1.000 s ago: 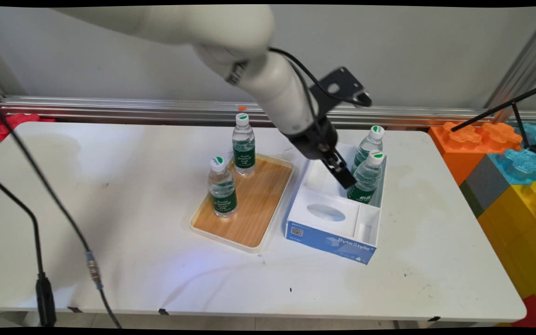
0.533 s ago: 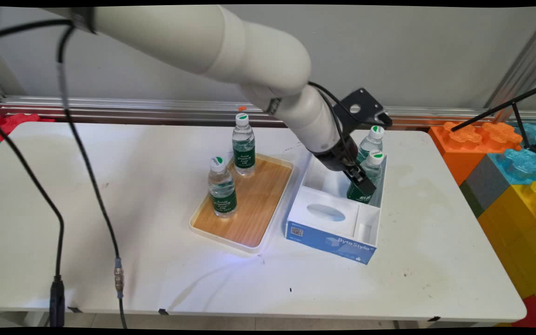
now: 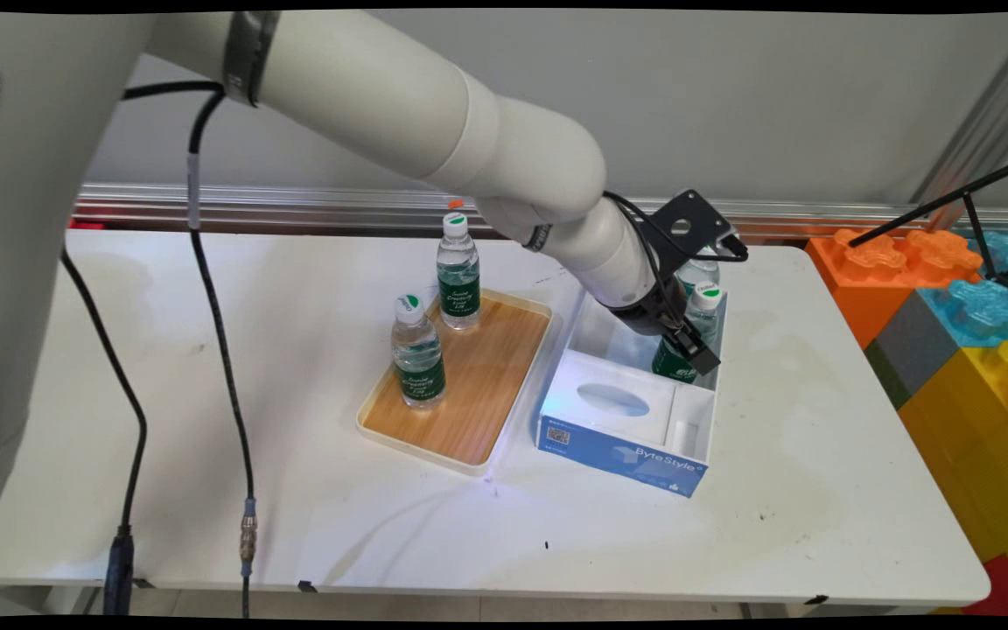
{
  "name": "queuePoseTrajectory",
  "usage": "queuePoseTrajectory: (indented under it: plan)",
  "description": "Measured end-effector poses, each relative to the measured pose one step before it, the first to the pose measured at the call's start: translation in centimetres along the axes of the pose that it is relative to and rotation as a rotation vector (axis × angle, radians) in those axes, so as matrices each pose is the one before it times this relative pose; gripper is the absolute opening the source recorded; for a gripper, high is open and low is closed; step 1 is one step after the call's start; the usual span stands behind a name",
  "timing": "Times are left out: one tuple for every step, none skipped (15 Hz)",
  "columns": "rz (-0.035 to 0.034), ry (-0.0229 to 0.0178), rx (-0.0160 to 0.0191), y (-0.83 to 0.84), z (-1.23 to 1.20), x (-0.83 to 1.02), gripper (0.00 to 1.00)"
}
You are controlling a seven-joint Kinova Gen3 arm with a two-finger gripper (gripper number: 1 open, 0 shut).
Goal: Pick up the green bottle from the white box, then place the picked object on the tray
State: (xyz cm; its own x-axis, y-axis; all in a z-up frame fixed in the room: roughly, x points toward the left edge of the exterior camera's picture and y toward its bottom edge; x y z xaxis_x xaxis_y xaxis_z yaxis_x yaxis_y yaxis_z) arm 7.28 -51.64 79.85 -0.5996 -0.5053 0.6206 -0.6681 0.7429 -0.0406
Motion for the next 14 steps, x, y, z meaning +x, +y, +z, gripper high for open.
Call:
queuePoseTrajectory:
  plan:
    - [0.00407,0.00382,0.00065,0.069,0.268,-0.045,0.00]
    - [0.00282,0.00257,-0.00009,0.052,0.173,-0.035,0.00]
    - [0.00112,0.00079,-0.00032,0.085,0.080,-0.071,0.00]
    - [-0.00171,-0.00109,-0.00090,0.107,0.026,-0.106,0.00]
    - [-0.00361,-0.00090,0.00017,0.092,-0.121,-0.088,0.00]
    - [-0.00270,-0.00024,-0.00014,0.096,-0.118,0.004,0.00]
    - [-0.00365,-0.00003,-0.00026,0.019,-0.148,0.157,0.00]
    - [-0.00211,0.00178,0.00129,0.103,-0.209,0.132,0.00]
    - [-0.00243,0.00461,0.00364,0.125,-0.418,0.251,0.00]
    - [0.00086,0.00823,0.00525,0.159,-0.512,0.450,0.00]
    - [0.00384,0.01243,0.00631,0.260,-0.766,0.801,0.00]
    - [0.00254,0.01060,0.00676,0.144,-0.701,0.690,0.00]
    - [0.00329,0.00866,0.00584,0.164,-0.778,0.711,0.00]
    - [0.00261,0.00887,0.00625,0.181,-1.015,0.817,0.00]
